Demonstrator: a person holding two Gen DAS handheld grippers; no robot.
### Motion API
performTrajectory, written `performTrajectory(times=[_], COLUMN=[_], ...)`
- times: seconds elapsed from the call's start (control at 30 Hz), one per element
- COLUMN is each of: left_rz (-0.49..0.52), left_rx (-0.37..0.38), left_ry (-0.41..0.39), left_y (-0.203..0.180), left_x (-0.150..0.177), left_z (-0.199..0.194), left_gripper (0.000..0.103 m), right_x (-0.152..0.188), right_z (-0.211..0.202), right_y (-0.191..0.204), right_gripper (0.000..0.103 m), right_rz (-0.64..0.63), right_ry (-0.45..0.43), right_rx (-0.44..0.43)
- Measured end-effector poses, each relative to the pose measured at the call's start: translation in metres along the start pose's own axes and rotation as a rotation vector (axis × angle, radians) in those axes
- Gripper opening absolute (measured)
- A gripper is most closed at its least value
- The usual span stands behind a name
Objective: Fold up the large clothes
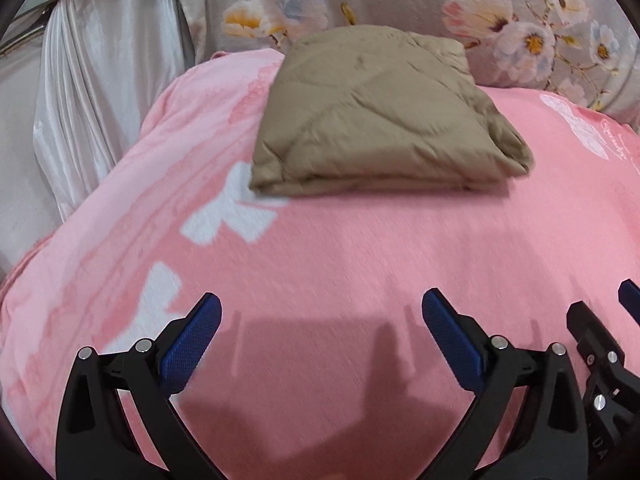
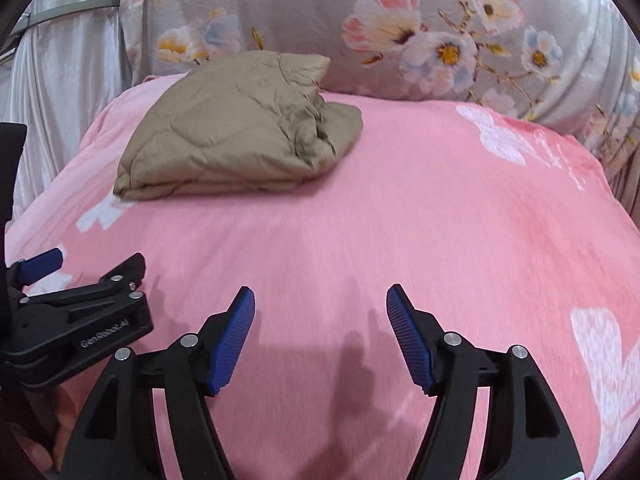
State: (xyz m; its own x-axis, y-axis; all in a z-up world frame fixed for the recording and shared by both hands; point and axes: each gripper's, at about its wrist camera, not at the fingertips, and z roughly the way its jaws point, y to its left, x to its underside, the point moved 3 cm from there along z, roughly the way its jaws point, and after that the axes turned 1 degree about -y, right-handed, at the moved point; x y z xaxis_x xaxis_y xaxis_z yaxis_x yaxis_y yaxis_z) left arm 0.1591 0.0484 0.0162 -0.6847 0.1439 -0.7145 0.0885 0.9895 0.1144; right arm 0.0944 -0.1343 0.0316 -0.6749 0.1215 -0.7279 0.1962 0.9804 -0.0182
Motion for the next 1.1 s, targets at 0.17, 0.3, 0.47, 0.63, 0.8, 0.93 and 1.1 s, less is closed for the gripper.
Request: performTrajectory(times=[0.17,0.3,0.47,0.63,0.8,0.93,1.1], left_rz=[0.002,-0.018,0.006,0.010,-0.002,-0.004,-0.003], left_rx=[0.024,0.006,-0.021,-0.028,-0.032,-0.037,-0.041], left_ry=[-0.035,-0.056,-0.070,-0.078,-0.081,-0.081,-0.084], left_y=[-0.008,-0.005,-0.009,-0.009,-0.006,-0.006,-0.005], left_x=[0.014,0.018,0.018,0.018,0.017,0.017,0.017], left_z=[-0.018,-0.022,-0.023,-0.025,-0.025,-0.026,-0.026], left_gripper=[0.098,0.098,0.098,0.098,0.098,0.098,0.098], right_x=[0.012,0.012,0.011,0.012,0.013,0.013,0.013], right_z=[-0.017,-0.019,-0.021,-0.018,-0.019,-0.019,-0.019], right_y=[-0.001,0.000,-0.002,-0.004,0.000,0.000,0.000], right_gripper=[0.069,0.069,0.069,0.069,0.069,0.069,0.069], right_rz=[0.012,0.001,0.017,0.029,0.013,0.010,0.010], right_ry=[-0.048,-0.069,-0.079,-0.066,-0.069,-0.069,-0.070], right_rx=[0.004,-0.001,-0.010,-0.012,-0.003,0.000,0.000])
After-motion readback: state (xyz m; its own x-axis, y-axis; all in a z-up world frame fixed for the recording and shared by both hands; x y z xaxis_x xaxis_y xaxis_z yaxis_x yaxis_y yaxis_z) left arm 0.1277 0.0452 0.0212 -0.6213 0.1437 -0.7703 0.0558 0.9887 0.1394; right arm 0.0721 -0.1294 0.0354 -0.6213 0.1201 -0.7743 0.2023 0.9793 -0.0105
